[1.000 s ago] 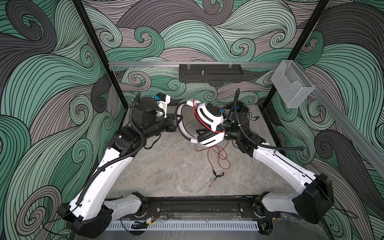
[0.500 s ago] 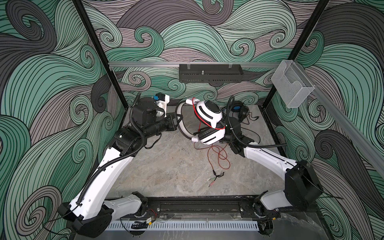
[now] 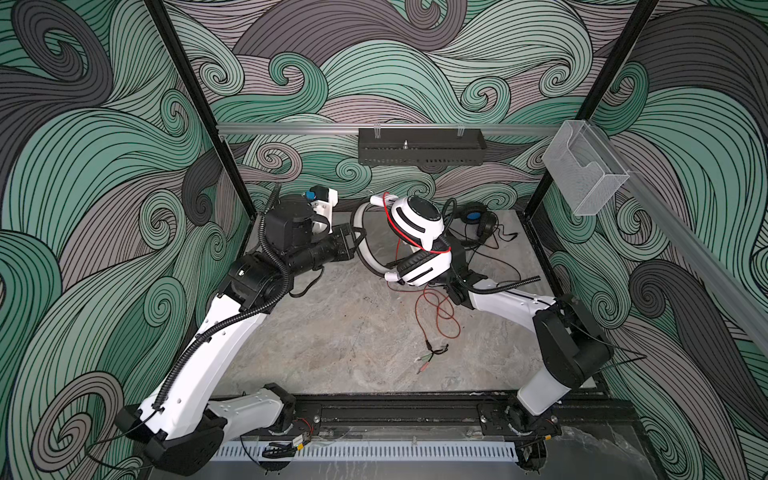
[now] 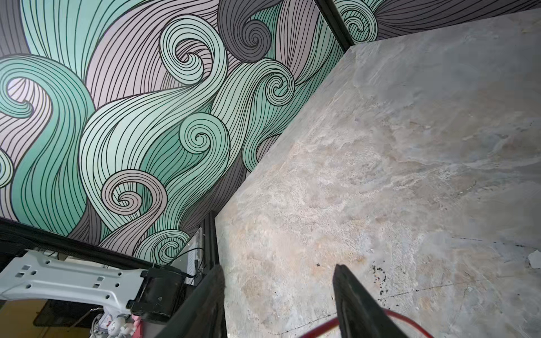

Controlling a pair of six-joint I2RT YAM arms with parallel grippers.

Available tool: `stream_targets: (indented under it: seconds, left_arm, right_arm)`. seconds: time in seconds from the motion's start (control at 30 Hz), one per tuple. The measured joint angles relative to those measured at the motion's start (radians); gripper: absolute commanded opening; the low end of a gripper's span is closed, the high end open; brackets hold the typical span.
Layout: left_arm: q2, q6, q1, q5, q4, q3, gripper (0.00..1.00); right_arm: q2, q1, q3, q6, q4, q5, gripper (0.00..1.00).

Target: Wrap the headphones

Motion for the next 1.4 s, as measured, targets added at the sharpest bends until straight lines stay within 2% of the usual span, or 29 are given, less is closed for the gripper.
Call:
stream_targets:
  seconds: [0.17, 0.3, 0.37, 0.5, 0.6, 0.87, 1.1, 1.2, 1.3, 1.4]
  left_arm:
    - [0.002, -0.041, 0.001, -0.010, 0.026, 0.016, 0.00]
    - [0.021, -0.067, 0.004, -0.010, 0.056, 0.052, 0.00]
    - [0.028, -0.079, 0.005, -0.010, 0.072, 0.064, 0.00]
    - [0.032, -0.092, 0.005, -0.009, 0.082, 0.068, 0.00]
    - [0.032, -0.101, 0.008, -0.008, 0.082, 0.068, 0.00]
    - [0.026, -0.129, 0.014, -0.007, 0.083, 0.068, 0.00]
    - [0.007, -0.150, 0.034, -0.015, 0.089, 0.068, 0.00]
    - [-0.008, -0.164, 0.050, -0.029, 0.099, 0.060, 0.00]
    - [-0.048, -0.200, 0.080, -0.046, 0.135, -0.008, 0.00]
    - [-0.084, -0.241, 0.114, -0.069, 0.154, -0.086, 0.00]
  right_arm:
    - [-0.003, 0.023, -0.024, -0.015, 0.021, -0.014, 0.40]
    - [-0.003, 0.029, -0.051, -0.023, 0.019, -0.019, 0.35]
    - [-0.003, 0.029, -0.051, -0.026, 0.019, -0.021, 0.35]
    - [-0.003, 0.030, -0.050, -0.037, 0.020, -0.024, 0.45]
    - [-0.002, 0.037, -0.048, -0.044, 0.018, -0.024, 0.49]
    - [0.047, 0.058, -0.023, -0.045, 0.022, -0.024, 0.45]
    - [0.052, 0.066, -0.036, -0.066, 0.020, -0.025, 0.31]
    - [0.051, 0.074, -0.051, -0.098, -0.011, -0.019, 0.21]
    - [0.035, 0.090, -0.064, -0.143, -0.085, 0.000, 0.08]
    - [-0.011, 0.110, -0.070, -0.201, -0.201, 0.042, 0.01]
